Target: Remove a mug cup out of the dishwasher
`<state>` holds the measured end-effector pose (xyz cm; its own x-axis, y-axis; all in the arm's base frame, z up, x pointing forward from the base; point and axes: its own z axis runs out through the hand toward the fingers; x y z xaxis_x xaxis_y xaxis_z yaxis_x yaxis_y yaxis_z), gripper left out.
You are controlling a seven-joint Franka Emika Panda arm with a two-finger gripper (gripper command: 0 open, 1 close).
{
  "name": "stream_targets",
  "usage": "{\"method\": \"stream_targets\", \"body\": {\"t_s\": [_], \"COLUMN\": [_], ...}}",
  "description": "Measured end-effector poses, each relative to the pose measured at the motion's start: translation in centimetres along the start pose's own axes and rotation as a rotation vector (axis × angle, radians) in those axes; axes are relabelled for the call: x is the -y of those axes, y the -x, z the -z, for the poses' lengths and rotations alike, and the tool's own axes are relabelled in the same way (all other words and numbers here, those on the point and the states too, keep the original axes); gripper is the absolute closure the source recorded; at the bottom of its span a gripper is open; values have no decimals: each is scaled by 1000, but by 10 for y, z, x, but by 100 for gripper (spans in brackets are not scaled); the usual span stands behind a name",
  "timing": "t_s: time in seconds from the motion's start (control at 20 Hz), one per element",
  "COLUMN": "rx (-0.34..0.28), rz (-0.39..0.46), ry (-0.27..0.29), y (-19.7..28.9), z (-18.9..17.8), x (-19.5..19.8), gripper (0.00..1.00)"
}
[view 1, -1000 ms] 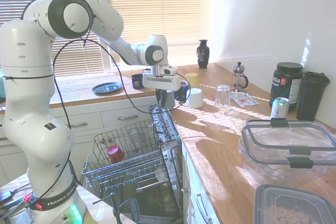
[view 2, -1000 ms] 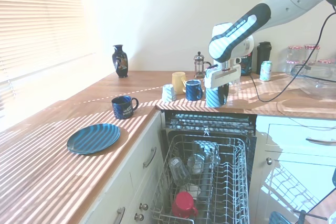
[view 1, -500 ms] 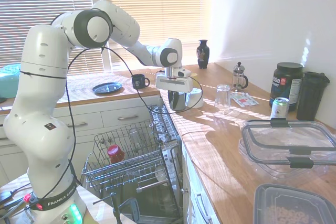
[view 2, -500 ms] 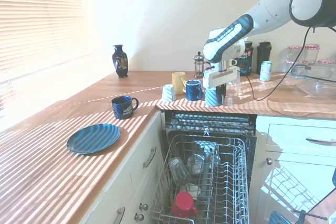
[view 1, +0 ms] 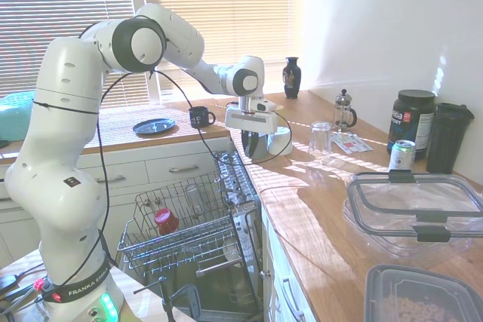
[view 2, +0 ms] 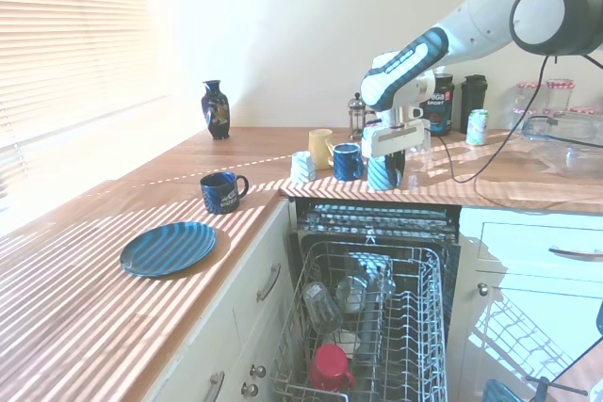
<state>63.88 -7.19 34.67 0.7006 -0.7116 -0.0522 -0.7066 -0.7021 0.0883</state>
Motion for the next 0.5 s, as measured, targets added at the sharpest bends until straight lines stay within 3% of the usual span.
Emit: {"method": "stream_targets", "body": {"t_s": [0.3, 0.5], "rx": [-12, -32], "rz": [-12, -14], "ry": [-2, 18], "y": [5, 38], "z": [4, 11], "x": [3, -9], "gripper": [0, 0]}}
